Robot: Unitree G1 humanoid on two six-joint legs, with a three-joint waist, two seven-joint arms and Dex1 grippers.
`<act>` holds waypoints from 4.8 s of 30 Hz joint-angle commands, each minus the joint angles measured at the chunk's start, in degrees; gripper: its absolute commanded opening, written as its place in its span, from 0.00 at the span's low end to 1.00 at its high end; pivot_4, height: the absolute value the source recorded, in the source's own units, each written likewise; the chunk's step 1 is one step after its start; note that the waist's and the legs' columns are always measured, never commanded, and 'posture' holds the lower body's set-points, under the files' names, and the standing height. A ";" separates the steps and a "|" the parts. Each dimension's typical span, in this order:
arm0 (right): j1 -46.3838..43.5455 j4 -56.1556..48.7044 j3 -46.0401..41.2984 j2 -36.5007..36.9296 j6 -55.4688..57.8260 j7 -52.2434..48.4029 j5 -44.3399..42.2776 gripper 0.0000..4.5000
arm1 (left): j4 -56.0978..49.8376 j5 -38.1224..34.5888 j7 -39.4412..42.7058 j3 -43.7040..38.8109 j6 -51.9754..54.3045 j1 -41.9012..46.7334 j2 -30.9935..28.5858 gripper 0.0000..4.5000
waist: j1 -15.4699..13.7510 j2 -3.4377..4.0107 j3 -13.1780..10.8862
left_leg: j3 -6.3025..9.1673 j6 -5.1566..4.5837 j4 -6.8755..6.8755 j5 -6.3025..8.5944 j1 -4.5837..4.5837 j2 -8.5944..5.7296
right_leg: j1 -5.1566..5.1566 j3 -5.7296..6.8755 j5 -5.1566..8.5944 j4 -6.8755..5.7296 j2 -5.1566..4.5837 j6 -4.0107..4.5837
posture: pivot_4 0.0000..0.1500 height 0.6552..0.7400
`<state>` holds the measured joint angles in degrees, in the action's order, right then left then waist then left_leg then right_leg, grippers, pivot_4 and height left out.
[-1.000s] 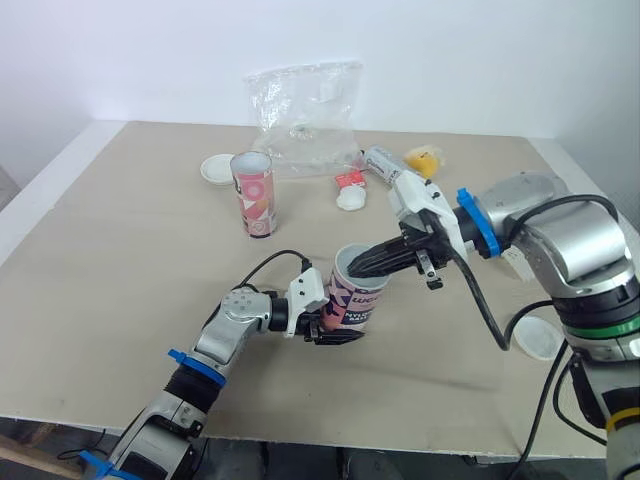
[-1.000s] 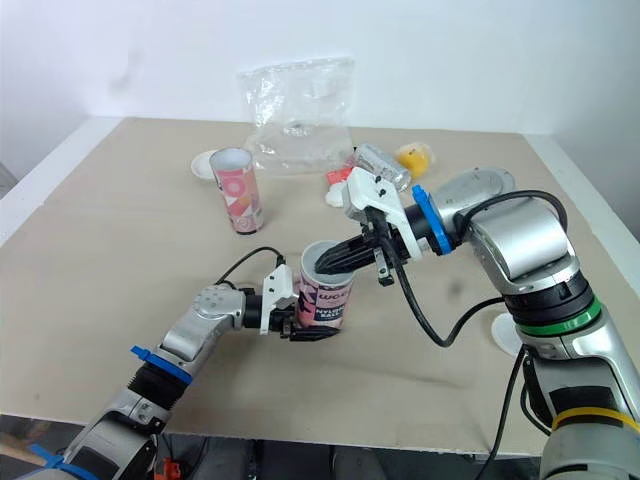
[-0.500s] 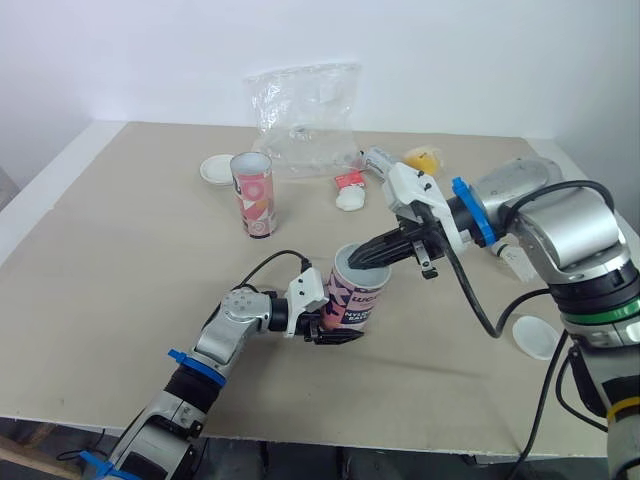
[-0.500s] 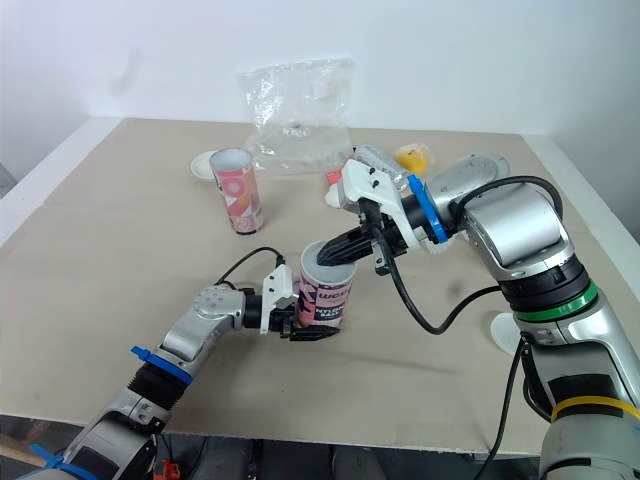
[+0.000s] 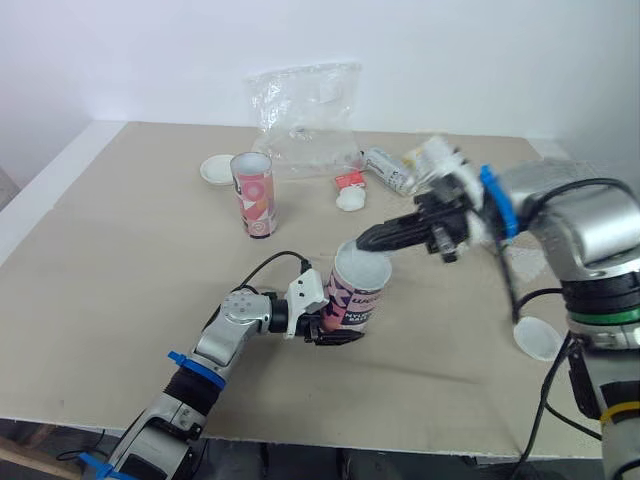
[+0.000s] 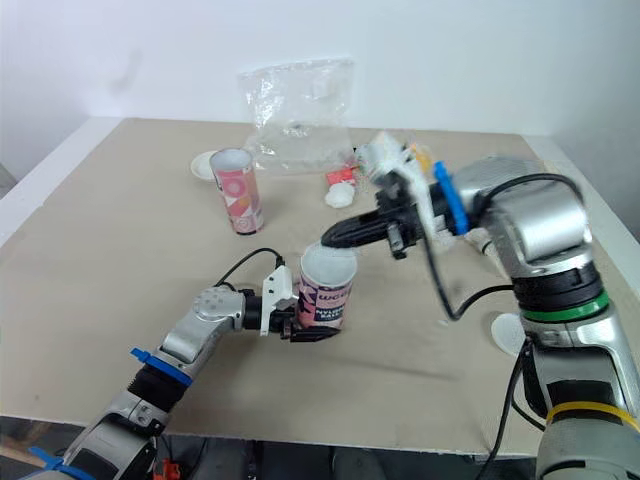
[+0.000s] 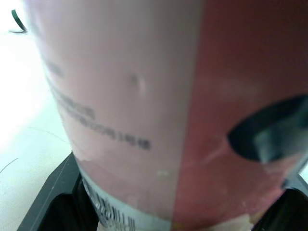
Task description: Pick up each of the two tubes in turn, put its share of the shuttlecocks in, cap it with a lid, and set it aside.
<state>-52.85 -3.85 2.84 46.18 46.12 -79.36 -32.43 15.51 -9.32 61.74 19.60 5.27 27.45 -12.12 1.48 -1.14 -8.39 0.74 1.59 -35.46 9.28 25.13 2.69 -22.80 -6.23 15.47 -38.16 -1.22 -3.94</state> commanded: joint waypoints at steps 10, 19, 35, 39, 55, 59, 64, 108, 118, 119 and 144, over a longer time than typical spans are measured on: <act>31.56 -4.01 -19.69 -2.58 -17.61 8.00 -1.04 0.18 | 2.20 1.80 -0.01 1.01 -1.03 -2.20 -1.65 0.74 | 0.09 -0.03 -0.02 | 0.08 -0.01 0.02 0.06 -0.10 0.00 | 0.14 -0.01 0.12 0.02 0.09 -0.19 | 1.00 1.00; 41.77 -0.31 -10.32 -7.35 -32.10 4.25 4.85 0.97 | 2.00 1.74 -0.10 0.82 -1.86 -2.29 -2.04 0.74 | 0.69 0.03 -0.08 | 0.05 0.00 -0.06 0.04 -0.34 0.00 | 0.40 -0.07 0.17 0.03 0.10 -0.05 | 1.00 1.00; 36.37 7.81 -0.07 -12.84 -40.93 1.81 8.74 1.00 | -1.45 -0.21 4.03 -0.81 -7.06 -3.75 -6.11 0.98 | 1.26 0.04 -0.14 | 0.07 0.03 0.09 0.07 -0.48 0.04 | 0.49 -0.08 0.22 0.03 0.16 -0.04 | 1.00 1.00; 35.02 8.57 0.89 -14.39 -41.59 2.36 9.16 1.00 | -2.94 -1.62 5.10 -2.22 -7.59 -3.68 -8.13 0.98 | 1.28 0.03 -0.20 | 0.06 0.03 0.09 0.07 -0.48 0.06 | 0.47 -0.09 0.25 0.03 0.16 0.04 | 1.00 1.00; 34.86 10.95 5.03 -18.11 -45.13 3.31 12.00 1.00 | -9.96 -4.88 6.45 -7.11 -5.38 -6.20 -14.88 0.98 | 1.18 -0.13 -0.61 | 0.05 0.08 0.10 0.10 -0.36 0.05 | 0.39 -0.08 0.22 0.04 0.13 -0.08 | 1.00 1.00; 33.88 13.23 6.18 -19.43 -47.01 3.71 13.41 1.00 | -12.86 -5.45 5.99 -7.91 -4.06 -7.99 -15.91 0.98 | 1.20 -0.14 -0.64 | 0.06 0.08 0.11 0.10 -0.38 0.07 | 0.37 -0.07 0.22 0.03 0.15 -0.08 | 1.00 1.00; 32.87 15.90 7.12 -21.02 -49.48 4.12 14.97 1.00 | -14.95 -5.99 5.57 -8.51 -3.09 -9.68 -16.99 0.98 | 1.19 -0.14 -0.66 | 0.04 0.08 0.09 0.10 -0.38 0.08 | 0.39 -0.07 0.23 0.03 0.14 -0.05 | 1.00 1.00; 34.01 13.32 8.55 -25.30 -49.69 8.93 15.38 0.64 | -13.79 -5.58 4.43 -8.58 -3.22 -9.84 -15.75 1.00 | 1.18 -0.13 -0.66 | 0.02 0.08 0.09 0.09 -0.40 0.11 | 0.39 -0.07 0.20 0.03 0.15 -0.01 | 1.00 1.00; 49.49 -15.71 -15.26 -20.50 -31.47 30.92 -2.12 0.64 | -16.19 -7.80 7.53 -6.95 -0.81 -8.95 -15.00 1.00 | 0.67 -0.13 -0.67 | 0.10 0.10 0.10 0.11 -0.13 0.06 | 0.20 -0.04 0.21 0.03 0.11 -0.07 | 1.00 1.00; 51.12 -17.01 -18.38 -20.25 -30.55 33.32 -3.34 0.64 | -16.41 -8.02 7.58 -6.72 -0.45 -8.89 -14.84 1.00 | 0.61 -0.13 -0.67 | 0.11 0.11 0.10 0.12 -0.10 0.06 | 0.19 -0.03 0.23 0.04 0.11 -0.06 | 1.00 1.00; 49.34 27.80 -41.80 -11.97 -43.21 52.42 8.18 0.64 | -18.14 -7.65 5.73 -4.77 0.01 -9.07 -13.44 1.00 | 1.34 0.30 -0.79 | -0.34 0.01 0.05 0.06 -0.40 0.01 | 0.32 -0.46 0.23 0.06 0.05 0.00 | 1.00 1.00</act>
<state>-3.15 23.12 -38.87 32.83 3.55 -27.12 -24.97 -0.69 -16.48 67.80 15.55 5.43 17.92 -25.35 2.82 -0.85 -9.18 0.41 1.60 -35.41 9.35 24.72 2.70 -22.46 -6.70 15.70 -38.08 -1.17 -3.94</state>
